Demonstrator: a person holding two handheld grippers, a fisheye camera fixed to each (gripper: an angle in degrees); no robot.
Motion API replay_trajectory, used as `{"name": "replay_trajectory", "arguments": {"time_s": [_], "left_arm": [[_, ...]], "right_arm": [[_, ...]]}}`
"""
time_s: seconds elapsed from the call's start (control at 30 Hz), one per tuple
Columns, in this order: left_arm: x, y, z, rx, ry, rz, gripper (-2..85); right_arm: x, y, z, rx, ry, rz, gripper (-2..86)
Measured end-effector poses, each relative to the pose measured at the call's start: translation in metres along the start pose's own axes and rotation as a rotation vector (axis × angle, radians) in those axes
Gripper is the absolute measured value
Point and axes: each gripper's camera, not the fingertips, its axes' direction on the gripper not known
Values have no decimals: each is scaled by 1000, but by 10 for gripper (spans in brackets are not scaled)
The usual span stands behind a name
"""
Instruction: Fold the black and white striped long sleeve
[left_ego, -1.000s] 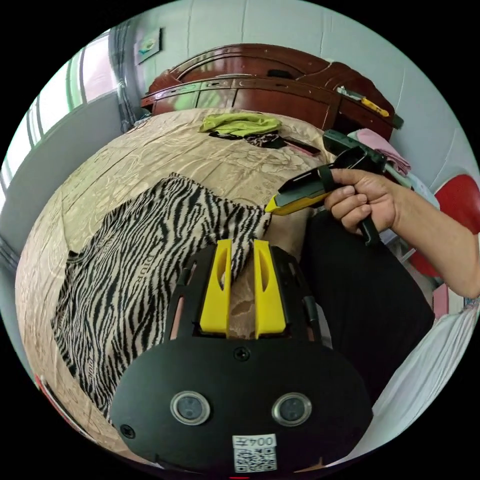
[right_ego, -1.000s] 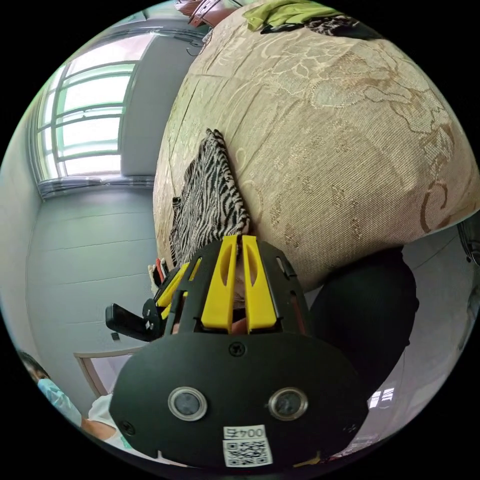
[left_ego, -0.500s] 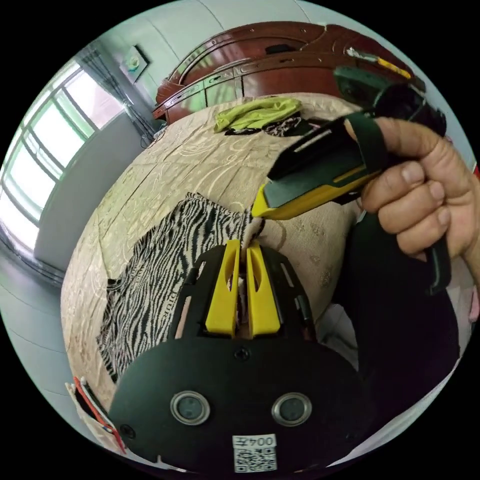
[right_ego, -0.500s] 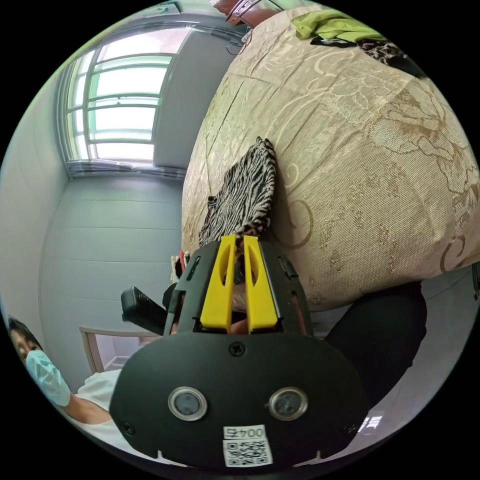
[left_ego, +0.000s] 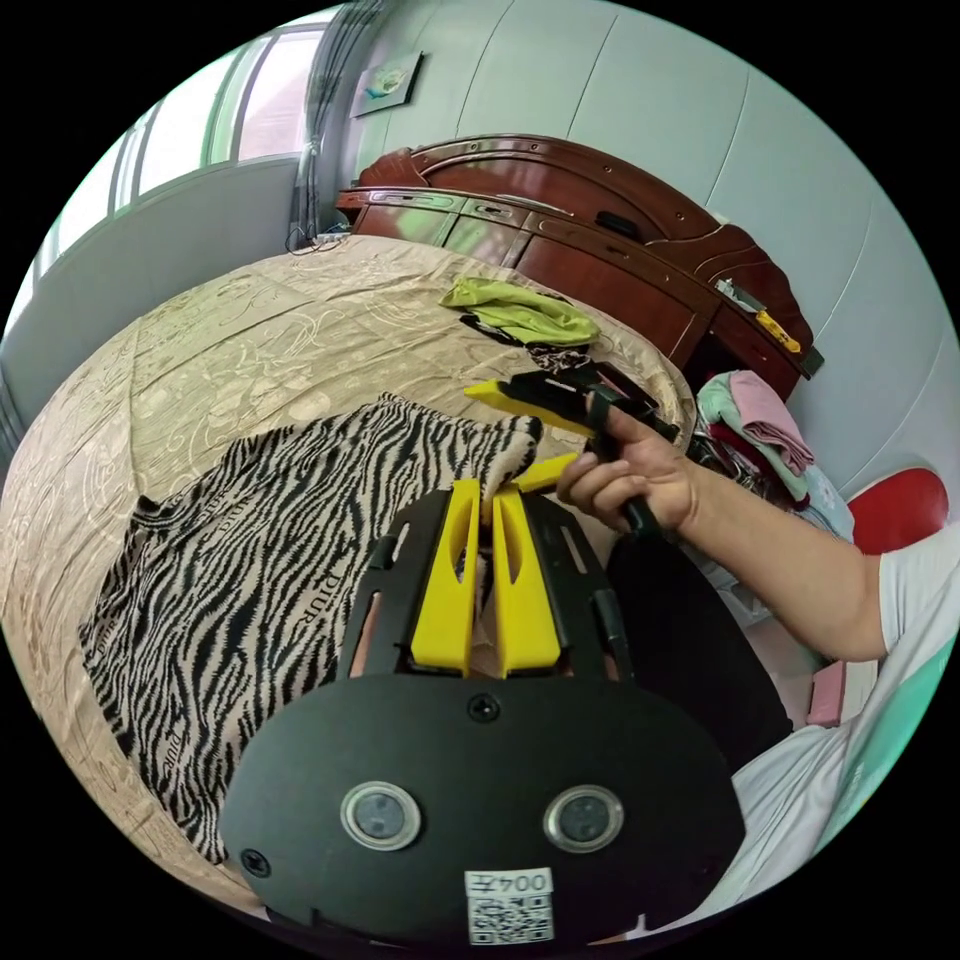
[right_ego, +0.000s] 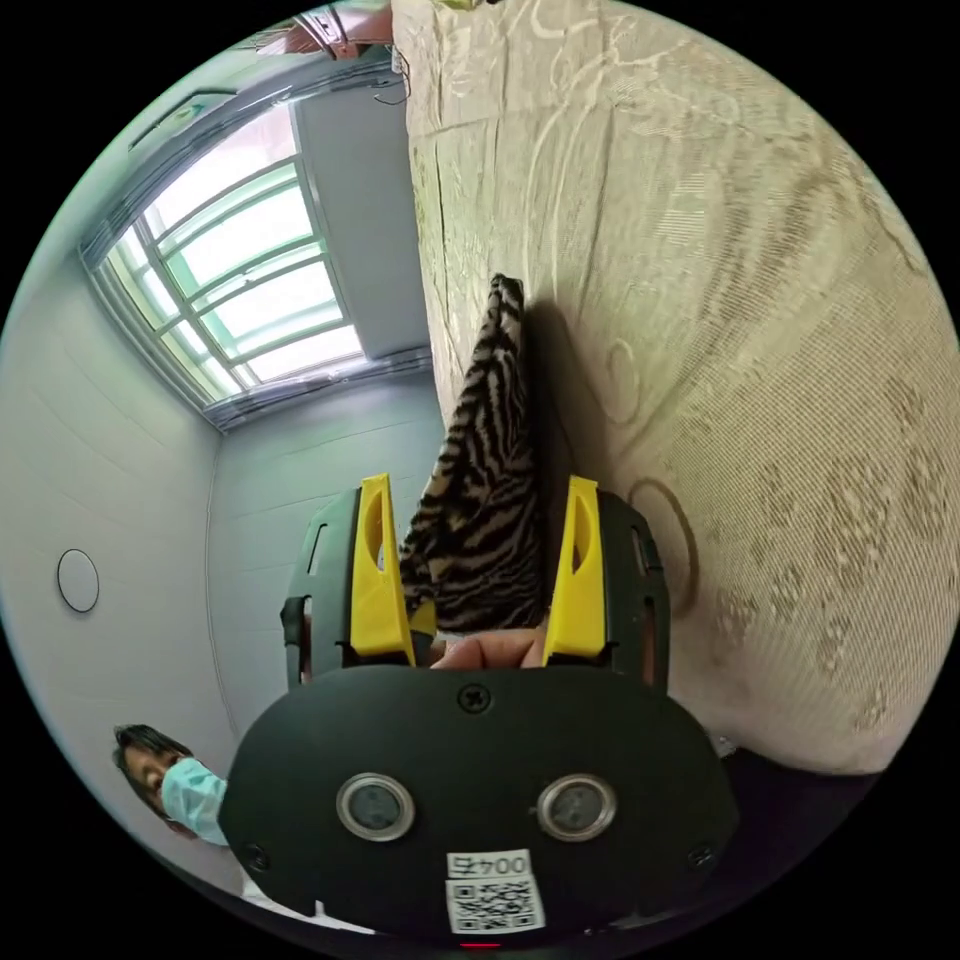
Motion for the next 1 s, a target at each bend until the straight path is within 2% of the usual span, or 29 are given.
{"name": "replay_trajectory", "arguments": {"time_s": [0.2, 0.3, 0.37, 0.43, 0.6, 0.8, 0.87, 1.0], "left_arm": [[-27, 14, -19, 22, 22, -40, 17], [-46, 21, -34, 45, 47, -71, 18], [-58, 27, -47, 64, 65, -89, 18], [-72, 35, -62, 84, 73, -111, 19], [-131, 80, -128, 219, 124, -247, 21], [-218, 168, -229, 424, 167, -449, 22], [-245, 203, -256, 485, 186, -504, 23], [-309, 297, -294, 606, 228, -684, 24]], "right_arm": [[-66, -61, 52, -72, 153, -11, 217], [-95, -82, 74, -91, 224, -15, 175], [-126, -93, 92, -121, 243, -59, 89], [-156, -93, 99, -66, 255, -67, 43], [-278, -74, 157, -62, 322, -202, 31], [-445, -23, 296, -113, 496, -396, 33], [-504, 6, 372, -147, 612, -498, 34], [-567, 51, 498, -218, 846, -643, 36]]}}
